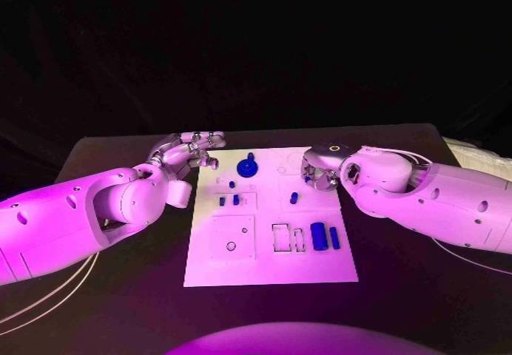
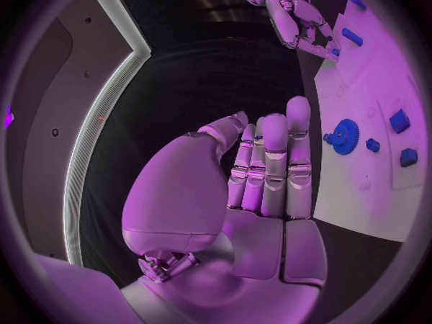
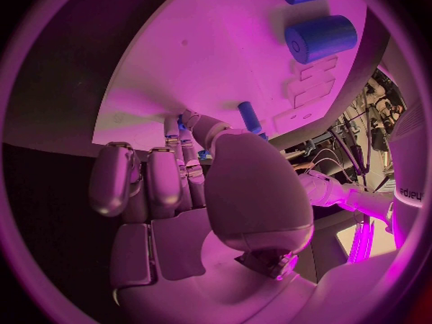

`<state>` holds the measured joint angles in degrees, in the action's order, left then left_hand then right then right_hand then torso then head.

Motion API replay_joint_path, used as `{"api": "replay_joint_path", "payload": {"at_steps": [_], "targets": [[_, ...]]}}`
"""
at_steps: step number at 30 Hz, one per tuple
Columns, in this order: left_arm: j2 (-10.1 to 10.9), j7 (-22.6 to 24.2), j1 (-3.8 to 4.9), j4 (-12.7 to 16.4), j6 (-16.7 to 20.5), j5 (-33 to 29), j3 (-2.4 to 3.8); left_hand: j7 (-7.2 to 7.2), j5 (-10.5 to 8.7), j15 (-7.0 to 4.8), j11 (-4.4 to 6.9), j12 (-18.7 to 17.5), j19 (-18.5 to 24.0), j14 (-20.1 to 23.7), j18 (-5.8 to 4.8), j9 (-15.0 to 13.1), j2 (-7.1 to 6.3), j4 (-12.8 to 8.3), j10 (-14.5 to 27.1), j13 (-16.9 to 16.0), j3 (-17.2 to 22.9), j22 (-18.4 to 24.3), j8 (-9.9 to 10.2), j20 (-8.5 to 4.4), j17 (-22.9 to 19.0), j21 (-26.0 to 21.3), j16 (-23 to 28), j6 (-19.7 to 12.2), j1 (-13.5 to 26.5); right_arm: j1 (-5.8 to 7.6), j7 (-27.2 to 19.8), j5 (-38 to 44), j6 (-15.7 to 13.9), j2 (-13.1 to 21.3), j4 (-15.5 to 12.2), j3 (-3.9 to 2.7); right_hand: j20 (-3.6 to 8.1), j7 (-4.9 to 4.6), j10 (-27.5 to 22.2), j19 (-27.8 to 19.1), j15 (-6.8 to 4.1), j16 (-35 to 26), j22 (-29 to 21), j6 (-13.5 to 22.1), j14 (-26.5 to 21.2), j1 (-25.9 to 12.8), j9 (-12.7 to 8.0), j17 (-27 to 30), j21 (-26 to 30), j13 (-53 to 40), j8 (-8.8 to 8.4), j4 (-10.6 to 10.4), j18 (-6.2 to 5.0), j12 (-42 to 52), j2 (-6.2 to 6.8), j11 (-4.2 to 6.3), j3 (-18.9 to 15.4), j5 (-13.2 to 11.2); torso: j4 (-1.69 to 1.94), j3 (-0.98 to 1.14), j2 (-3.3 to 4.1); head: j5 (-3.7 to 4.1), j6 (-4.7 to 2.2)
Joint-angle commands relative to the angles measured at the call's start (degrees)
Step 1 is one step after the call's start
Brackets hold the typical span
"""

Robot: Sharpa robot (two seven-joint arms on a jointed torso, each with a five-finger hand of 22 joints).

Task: Assemble the parts on the task board

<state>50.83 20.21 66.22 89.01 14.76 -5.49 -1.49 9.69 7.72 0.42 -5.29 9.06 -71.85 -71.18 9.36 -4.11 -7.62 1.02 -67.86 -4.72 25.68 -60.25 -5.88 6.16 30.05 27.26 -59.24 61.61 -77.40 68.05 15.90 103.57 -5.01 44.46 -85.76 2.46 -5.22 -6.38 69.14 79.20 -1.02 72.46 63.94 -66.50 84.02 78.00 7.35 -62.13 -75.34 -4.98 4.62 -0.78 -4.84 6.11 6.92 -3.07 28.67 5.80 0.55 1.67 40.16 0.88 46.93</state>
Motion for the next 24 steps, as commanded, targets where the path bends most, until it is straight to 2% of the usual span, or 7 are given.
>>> {"api": "replay_joint_path", "payload": {"at_steps": [1, 5, 13, 20, 24], "targets": [[0.04, 0.28, 0.0, 0.12, -0.91, -0.36, 0.04, -0.17, 0.04, 0.05, 0.05, 0.25, 0.45, 0.31, 1.08, 0.07, 0.36, -0.04, 0.37, -0.07, -0.3, 0.09, -0.33, 0.07, -0.11, -0.3, 0.18, -0.16, 0.12, -0.54, -0.02, 0.38, 0.75, -0.09, 0.09, 0.31, 0.33, 0.05, 0.77, 0.21, -0.36, 0.14, 0.17, -0.71, 1.76, 0.15, 0.24, -0.3, 0.12, 0.11, 0.29, 0.1, -0.39, 0.23, -1.19, 0.12, 0.46, -0.63, 0.02, -0.04, 0.01, 0.06, 0.1], [0.04, 0.0, 0.0, 0.07, -0.73, -0.35, 0.04, -0.17, 0.06, 0.05, 0.06, 0.3, 0.43, 0.33, 1.08, 0.08, 0.42, -0.11, 0.4, -0.07, -0.34, 0.14, -0.35, 0.07, -0.14, -0.35, 0.18, -0.19, 0.02, -0.57, 0.08, 0.22, -1.2, 0.04, -0.01, 0.31, 0.48, 0.05, 1.54, 0.44, -0.5, 0.34, 0.47, -1.13, 1.84, 0.56, 0.37, -0.57, -0.07, 0.38, 0.29, 0.53, -0.34, 0.07, -2.02, 0.2, 1.1, -1.81, 0.0, -0.06, -0.05, 0.12, 0.18], [0.05, -0.36, 0.0, -0.12, -0.57, -0.35, 0.04, -0.16, 0.09, 0.04, 0.05, 0.39, 0.39, 0.39, 1.09, 0.09, 0.49, -0.26, 0.48, -0.07, -0.43, 0.23, -0.37, 0.06, -0.32, -0.45, 0.24, -0.24, -0.18, -0.54, 0.37, -0.23, -5.67, 1.38, -1.44, 0.24, 0.55, -0.05, 1.91, 0.56, -0.52, 0.27, 0.58, -1.25, 1.84, 1.07, 0.43, -0.4, -0.15, 0.64, 0.15, 1.23, -0.3, -0.22, -2.34, 0.19, 1.76, -2.44, -0.09, -0.06, -0.13, 0.11, 0.11], [-0.02, -0.71, 0.0, -0.42, -0.71, -0.61, 0.04, -0.15, 0.09, 0.03, 0.04, 0.49, 0.35, 0.44, 1.09, 0.08, 0.51, -0.38, 0.53, -0.08, -0.56, 0.32, -0.43, 0.05, -0.44, -0.54, 0.27, -0.25, -0.3, 0.07, 0.31, -1.25, -8.82, 3.26, -3.79, -0.16, 0.54, -0.16, 1.97, 0.57, -0.47, 0.2, 0.55, -1.23, 1.82, 1.06, 0.45, -0.26, -0.13, 0.8, 0.03, 1.51, -0.3, -0.46, -2.19, 0.09, 1.99, -2.2, -0.13, -0.06, -0.16, 0.26, -0.1], [-0.1, -0.87, 0.0, -0.56, -0.81, -0.73, 0.04, -0.12, 0.08, 0.04, 0.02, 0.5, 0.33, 0.44, 1.09, 0.1, 0.49, -0.4, 0.58, -0.08, -0.63, 0.34, -0.42, 0.05, -0.45, -0.57, 0.26, -0.3, -0.3, 0.38, 0.47, -2.06, -9.43, 4.39, -5.27, -0.6, 0.53, -0.2, 1.99, 0.61, -0.44, 0.23, 0.62, -1.24, 1.83, 0.94, 0.45, -0.3, -0.18, 0.84, -0.01, 1.52, -0.28, -0.53, -2.09, 0.04, 2.0, -2.17, 0.02, -0.02, -0.02, 0.4, -0.2]]}}
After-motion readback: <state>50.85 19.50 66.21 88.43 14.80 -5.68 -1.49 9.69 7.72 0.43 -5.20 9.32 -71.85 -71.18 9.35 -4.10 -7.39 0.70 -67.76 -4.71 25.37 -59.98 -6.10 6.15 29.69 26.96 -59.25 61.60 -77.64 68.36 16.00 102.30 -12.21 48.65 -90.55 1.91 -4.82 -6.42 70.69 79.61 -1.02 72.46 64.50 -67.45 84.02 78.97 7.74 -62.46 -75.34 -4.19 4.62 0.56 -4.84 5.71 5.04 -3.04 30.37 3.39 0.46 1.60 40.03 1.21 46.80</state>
